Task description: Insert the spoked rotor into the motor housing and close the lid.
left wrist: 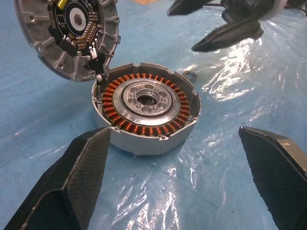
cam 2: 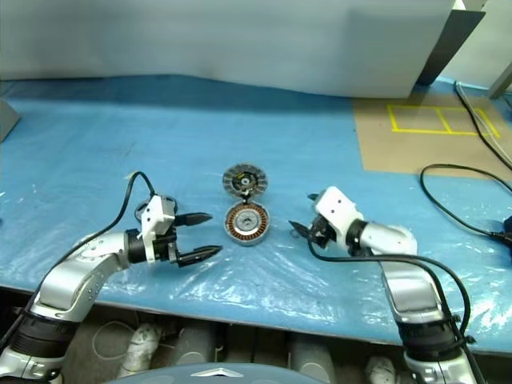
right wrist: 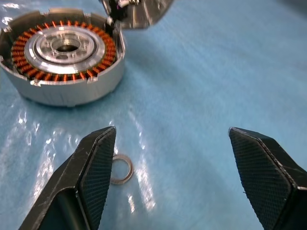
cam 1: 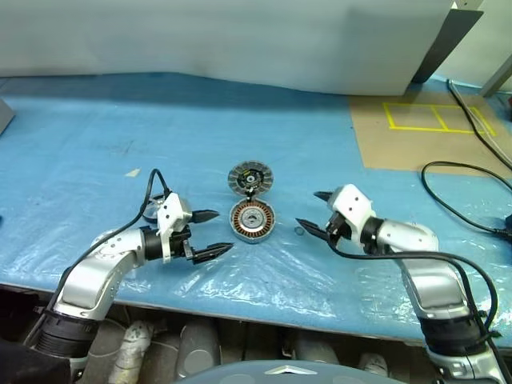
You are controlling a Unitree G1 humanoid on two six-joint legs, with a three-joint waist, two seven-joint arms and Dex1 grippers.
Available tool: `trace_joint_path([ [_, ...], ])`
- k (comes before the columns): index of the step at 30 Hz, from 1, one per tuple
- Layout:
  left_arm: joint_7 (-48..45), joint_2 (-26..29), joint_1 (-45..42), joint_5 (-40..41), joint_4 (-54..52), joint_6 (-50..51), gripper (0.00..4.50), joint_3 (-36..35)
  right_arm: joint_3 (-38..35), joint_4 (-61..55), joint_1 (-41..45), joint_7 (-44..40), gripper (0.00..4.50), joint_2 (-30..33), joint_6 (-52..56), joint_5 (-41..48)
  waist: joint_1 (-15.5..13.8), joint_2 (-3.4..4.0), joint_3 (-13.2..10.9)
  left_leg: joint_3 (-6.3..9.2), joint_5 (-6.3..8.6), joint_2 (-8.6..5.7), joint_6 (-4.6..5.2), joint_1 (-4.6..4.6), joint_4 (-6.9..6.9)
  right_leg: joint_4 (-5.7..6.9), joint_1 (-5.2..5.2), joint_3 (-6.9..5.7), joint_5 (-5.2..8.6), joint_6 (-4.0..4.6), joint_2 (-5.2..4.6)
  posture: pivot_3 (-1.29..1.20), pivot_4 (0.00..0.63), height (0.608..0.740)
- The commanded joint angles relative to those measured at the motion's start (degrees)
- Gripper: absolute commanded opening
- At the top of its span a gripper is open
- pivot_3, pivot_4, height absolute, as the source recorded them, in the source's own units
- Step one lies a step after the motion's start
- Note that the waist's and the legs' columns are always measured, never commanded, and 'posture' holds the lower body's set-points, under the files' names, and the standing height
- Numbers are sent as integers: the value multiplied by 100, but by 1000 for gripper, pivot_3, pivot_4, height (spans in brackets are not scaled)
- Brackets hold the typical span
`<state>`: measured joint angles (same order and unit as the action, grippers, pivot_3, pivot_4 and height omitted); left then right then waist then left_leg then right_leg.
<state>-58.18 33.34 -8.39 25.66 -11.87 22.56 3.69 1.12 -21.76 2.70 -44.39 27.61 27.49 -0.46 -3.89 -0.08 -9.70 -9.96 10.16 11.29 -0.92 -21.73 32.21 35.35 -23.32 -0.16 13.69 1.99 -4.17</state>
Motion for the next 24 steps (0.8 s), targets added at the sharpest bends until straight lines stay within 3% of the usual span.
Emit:
trace_joint_path([
  [1, -195, 22, -225, 7, 85, -46, 4500, 109, 69, -256, -126, 257, 3954, -30, 16, 73, 5, 0, 0, 0, 0, 0, 0, 2, -1, 0, 0, 2, 0, 0, 0, 0, 150, 740],
  [13, -290, 40, -290, -188, 240, -143, 4500, 209, 331, 282, -453, 311, 3954, 122, -182, 186, -5, 0, 0, -2, -6, -4, -11, -2, -10, -14, 2, 1, 2, -4, -1, 0, 150, 740],
  [23, -262, 62, -230, -183, 125, -67, 4500, 160, 771, 743, -213, 366, 3954, 216, -530, 20, -2, -1, 1, -2, -5, -4, -9, 9, -10, -14, 12, 2, 2, -5, -1, 0, 150, 740],
  [24, -253, 65, -233, -185, 112, -56, 4500, 161, 790, 760, -227, 366, 3764, 213, -522, 40, 0, -2, 1, -2, -5, -3, -9, 9, -10, -14, 12, 2, 2, -4, -1, 0, 150, 740],
])
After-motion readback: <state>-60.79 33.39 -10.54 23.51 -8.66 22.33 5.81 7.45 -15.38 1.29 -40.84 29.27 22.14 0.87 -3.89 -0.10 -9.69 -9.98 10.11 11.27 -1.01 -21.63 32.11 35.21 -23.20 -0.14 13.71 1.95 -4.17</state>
